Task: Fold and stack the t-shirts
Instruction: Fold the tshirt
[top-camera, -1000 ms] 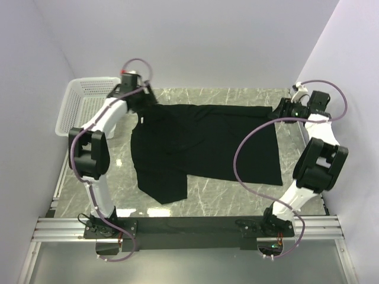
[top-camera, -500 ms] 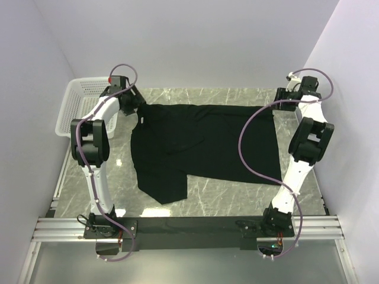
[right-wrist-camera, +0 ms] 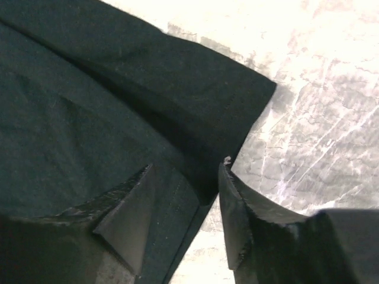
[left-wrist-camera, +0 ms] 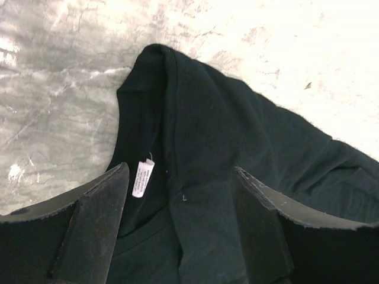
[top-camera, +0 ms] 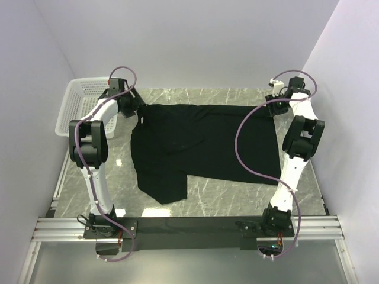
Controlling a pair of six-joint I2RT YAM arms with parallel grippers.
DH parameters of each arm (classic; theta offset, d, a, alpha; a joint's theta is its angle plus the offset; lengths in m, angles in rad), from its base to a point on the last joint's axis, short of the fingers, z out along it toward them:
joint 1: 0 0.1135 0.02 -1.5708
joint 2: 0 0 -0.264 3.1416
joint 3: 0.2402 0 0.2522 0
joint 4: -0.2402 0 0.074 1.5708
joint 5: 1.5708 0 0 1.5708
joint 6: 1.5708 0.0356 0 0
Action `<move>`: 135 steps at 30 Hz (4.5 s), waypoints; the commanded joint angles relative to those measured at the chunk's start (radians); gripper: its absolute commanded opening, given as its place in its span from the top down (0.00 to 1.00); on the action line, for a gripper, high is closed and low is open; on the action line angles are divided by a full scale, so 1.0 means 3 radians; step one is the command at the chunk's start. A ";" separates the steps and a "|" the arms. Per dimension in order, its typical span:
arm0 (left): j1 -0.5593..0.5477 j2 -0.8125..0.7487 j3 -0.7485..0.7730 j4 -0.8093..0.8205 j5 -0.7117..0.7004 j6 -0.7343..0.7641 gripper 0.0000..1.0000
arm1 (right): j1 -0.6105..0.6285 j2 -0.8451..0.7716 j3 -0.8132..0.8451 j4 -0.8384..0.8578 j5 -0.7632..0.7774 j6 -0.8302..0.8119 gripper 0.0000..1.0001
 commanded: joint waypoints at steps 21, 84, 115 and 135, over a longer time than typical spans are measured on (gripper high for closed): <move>0.0032 -0.0038 0.0239 -0.0016 0.0126 -0.0074 0.28 | 0.0010 -0.0655 -0.0907 0.0465 0.0226 -0.0814 0.90; 0.0099 0.1026 0.1354 -0.0589 -0.0186 0.0028 1.00 | -0.0138 -0.0512 -0.0800 0.0690 0.0400 -0.0615 0.97; 0.0252 0.0990 0.1472 -0.0395 0.0167 -0.0161 0.82 | -0.0486 -0.1207 -0.1628 0.0839 -0.0556 -0.1259 0.61; 0.0283 0.0949 0.1278 -0.0006 0.0346 -0.0350 0.59 | -0.0230 -0.0206 -0.0422 0.1110 0.0226 0.1563 0.48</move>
